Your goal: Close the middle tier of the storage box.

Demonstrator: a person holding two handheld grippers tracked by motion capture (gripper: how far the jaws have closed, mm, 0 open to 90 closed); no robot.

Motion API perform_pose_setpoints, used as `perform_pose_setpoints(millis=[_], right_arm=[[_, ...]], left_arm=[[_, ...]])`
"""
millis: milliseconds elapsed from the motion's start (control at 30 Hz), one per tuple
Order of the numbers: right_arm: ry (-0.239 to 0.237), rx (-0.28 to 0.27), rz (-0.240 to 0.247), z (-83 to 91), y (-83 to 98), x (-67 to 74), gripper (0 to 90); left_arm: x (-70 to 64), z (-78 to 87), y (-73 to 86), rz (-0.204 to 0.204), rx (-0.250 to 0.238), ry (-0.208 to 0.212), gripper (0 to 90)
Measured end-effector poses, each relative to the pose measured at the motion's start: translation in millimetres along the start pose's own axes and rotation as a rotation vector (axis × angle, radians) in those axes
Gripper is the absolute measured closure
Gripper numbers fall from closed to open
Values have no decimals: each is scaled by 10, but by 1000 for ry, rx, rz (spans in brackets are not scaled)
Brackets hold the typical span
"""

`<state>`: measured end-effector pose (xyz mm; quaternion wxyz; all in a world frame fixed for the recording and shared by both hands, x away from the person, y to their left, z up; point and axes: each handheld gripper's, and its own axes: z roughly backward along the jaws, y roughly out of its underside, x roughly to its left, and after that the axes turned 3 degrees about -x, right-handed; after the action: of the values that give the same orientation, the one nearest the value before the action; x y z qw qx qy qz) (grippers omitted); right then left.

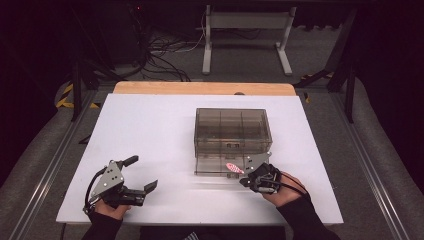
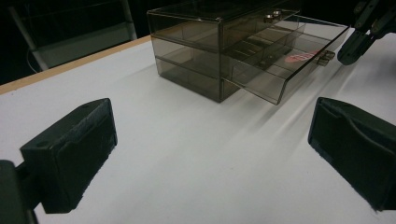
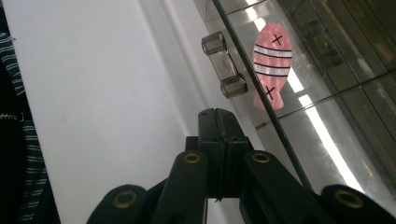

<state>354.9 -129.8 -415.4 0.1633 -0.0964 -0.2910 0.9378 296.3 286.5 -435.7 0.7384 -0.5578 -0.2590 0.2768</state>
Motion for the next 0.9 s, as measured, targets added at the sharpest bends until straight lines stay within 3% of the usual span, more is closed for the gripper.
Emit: perform_pose_setpoints(millis=[900], right_arm=[[98,-32,-40,-4,9,-76,900]], left_arm=[[-9,23,5,1,2,-3,21]])
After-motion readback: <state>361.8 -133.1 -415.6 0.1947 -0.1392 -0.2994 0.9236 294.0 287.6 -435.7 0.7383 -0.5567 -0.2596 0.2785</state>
